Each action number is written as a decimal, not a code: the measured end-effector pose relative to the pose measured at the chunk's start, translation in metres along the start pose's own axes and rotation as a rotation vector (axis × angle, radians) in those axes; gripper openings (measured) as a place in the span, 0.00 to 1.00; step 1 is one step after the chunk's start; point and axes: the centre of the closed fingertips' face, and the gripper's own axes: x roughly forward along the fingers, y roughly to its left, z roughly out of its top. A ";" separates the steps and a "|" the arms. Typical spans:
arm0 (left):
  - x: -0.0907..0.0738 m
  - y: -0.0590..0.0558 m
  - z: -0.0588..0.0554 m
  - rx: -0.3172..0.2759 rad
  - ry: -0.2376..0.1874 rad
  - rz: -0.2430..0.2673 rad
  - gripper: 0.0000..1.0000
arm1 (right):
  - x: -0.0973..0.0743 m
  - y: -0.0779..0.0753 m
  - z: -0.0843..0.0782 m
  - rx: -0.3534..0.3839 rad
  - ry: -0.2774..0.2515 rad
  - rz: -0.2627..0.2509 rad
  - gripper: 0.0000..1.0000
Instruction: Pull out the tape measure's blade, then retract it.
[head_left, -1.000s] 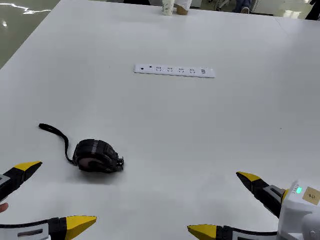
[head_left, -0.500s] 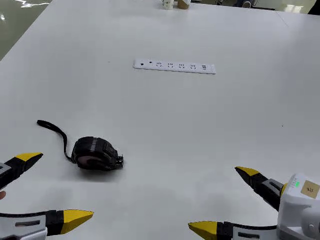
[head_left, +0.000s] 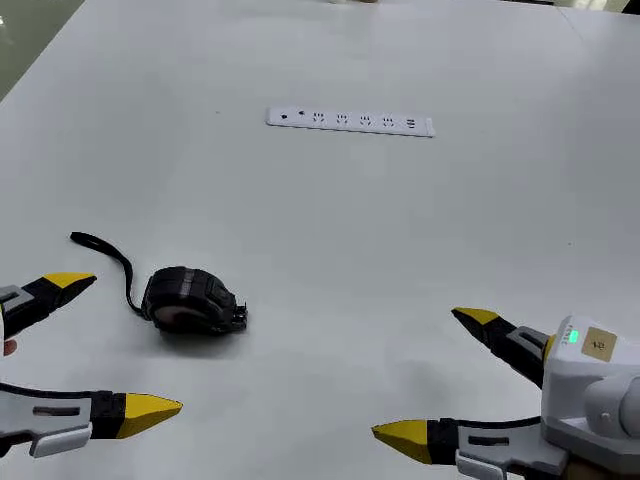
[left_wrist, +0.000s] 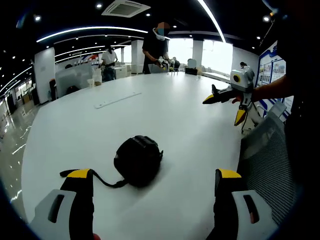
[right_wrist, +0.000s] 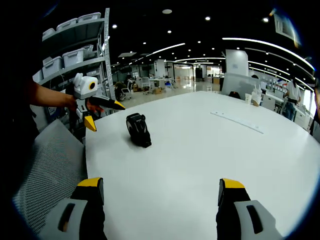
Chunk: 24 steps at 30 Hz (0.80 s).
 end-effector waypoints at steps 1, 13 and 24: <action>0.001 0.000 0.000 0.005 0.004 -0.006 0.99 | 0.002 0.000 0.000 -0.004 0.002 0.004 0.95; 0.014 0.008 0.002 0.083 0.049 -0.076 0.91 | 0.024 -0.004 0.004 -0.090 0.037 0.075 0.86; 0.023 0.019 0.001 0.143 0.093 -0.118 0.80 | 0.046 -0.002 0.008 -0.165 0.052 0.146 0.78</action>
